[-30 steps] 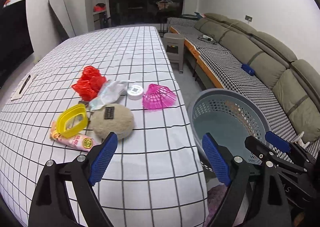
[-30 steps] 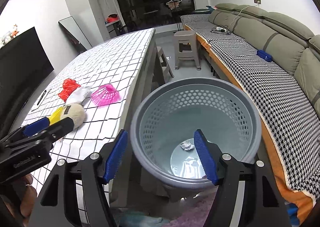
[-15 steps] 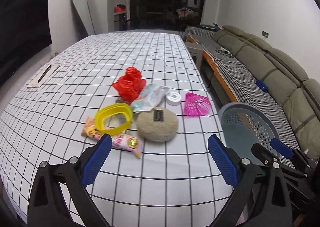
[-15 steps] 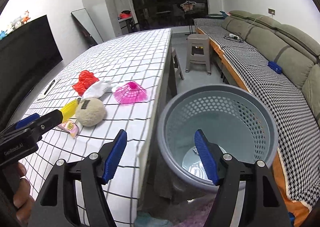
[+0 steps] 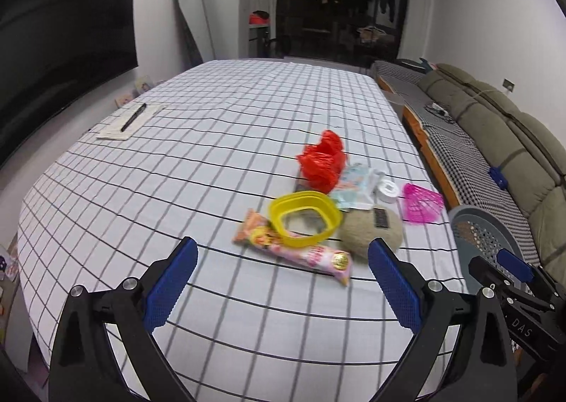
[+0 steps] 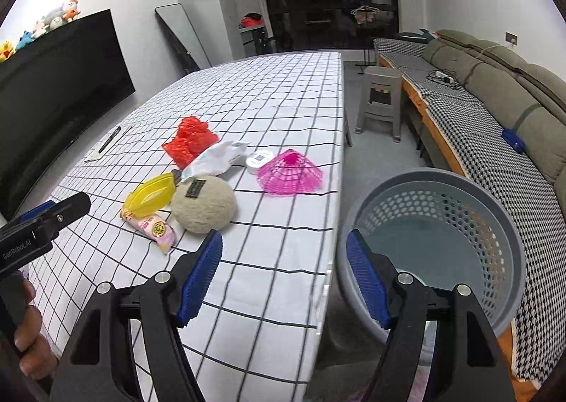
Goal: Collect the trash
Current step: 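Move both open grippers back toward the remaining table items, then grasp the beige fluffy round pad with the right gripper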
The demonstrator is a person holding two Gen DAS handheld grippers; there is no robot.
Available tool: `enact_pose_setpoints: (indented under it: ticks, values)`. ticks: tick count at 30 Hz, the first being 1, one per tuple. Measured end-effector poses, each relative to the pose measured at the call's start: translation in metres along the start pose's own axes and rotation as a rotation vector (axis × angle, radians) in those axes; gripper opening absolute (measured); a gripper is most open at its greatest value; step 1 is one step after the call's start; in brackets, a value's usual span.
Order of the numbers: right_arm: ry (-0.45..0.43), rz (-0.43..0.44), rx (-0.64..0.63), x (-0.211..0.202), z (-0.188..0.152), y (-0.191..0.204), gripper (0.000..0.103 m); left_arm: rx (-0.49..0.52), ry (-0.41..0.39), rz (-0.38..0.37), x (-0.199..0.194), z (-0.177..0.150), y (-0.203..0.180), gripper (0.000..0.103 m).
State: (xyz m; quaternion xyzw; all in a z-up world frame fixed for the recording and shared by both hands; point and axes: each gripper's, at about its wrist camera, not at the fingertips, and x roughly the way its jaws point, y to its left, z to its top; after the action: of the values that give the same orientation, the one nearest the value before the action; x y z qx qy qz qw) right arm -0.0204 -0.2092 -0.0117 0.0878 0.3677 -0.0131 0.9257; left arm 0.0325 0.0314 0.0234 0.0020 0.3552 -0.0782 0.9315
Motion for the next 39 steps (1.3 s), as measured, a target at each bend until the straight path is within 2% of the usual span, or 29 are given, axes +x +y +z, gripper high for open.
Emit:
enact_pose_setpoints:
  ticks: [8, 15, 24, 39]
  values:
    - [0.026, 0.03, -0.049, 0.017, 0.004, 0.026, 0.07, -0.037, 0.023, 0.065, 0.008, -0.006, 0.037, 0.095]
    - [0.04, 0.047, -0.074, 0.032, 0.012, 0.041, 0.07, -0.053, 0.051, 0.093, 0.021, -0.01, 0.053, 0.095]
    - [0.075, 0.061, -0.092, 0.056, 0.022, 0.049, 0.07, -0.043, 0.071, 0.095, 0.032, -0.013, 0.048, 0.095]
    - [0.123, 0.097, -0.128, 0.087, 0.036, 0.061, 0.079, -0.049, 0.105, 0.091, 0.043, -0.017, 0.044, 0.095]
